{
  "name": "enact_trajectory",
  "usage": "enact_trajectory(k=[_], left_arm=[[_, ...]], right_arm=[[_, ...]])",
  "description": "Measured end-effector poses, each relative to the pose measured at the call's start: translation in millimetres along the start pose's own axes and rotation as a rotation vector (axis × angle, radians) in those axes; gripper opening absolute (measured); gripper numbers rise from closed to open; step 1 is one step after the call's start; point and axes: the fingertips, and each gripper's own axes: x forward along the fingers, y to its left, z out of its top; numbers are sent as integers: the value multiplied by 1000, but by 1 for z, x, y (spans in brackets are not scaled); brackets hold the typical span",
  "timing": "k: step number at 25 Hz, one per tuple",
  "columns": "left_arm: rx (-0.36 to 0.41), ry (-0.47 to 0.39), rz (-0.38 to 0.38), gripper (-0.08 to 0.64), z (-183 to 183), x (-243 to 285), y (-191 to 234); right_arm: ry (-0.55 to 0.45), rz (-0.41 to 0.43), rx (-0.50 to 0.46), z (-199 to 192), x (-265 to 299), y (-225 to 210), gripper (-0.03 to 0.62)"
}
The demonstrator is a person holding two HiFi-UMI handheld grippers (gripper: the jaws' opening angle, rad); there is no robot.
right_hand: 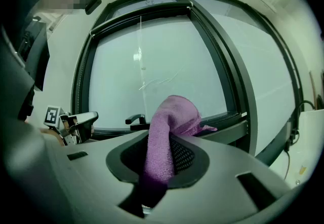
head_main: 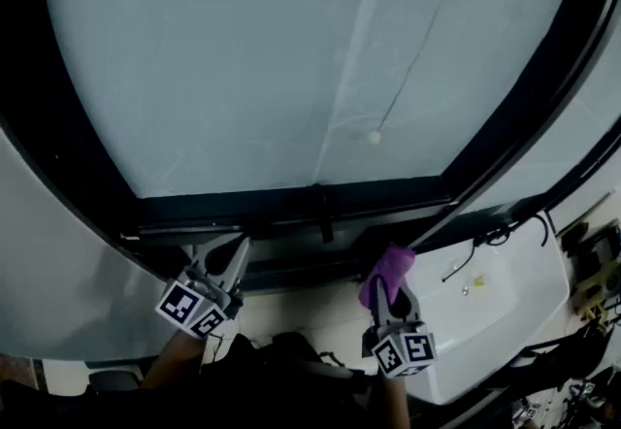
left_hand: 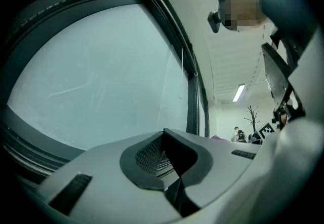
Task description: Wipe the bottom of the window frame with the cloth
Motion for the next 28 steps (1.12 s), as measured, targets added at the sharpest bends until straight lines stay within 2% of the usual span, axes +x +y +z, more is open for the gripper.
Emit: enact_trajectory(k=[5,13,21,25,28], left_arm=[[17,12,-27,0,-5,28,-14],[29,3,-2,0,-17,68,-18],[30,-6,32,0,-29,108,-23],[15,-10,77,0,-35,112,-23],[12,-10,110,0,-38,111,-19]], right_arm=[[7,-6,-31,6,13,-42,84],[79,-56,-212,37,56,-133,84],[291,-148,-486,46,113,-218,84],[391,-197,-534,46,136,-249,83],[450,-294,-552,44,145,-269,83]])
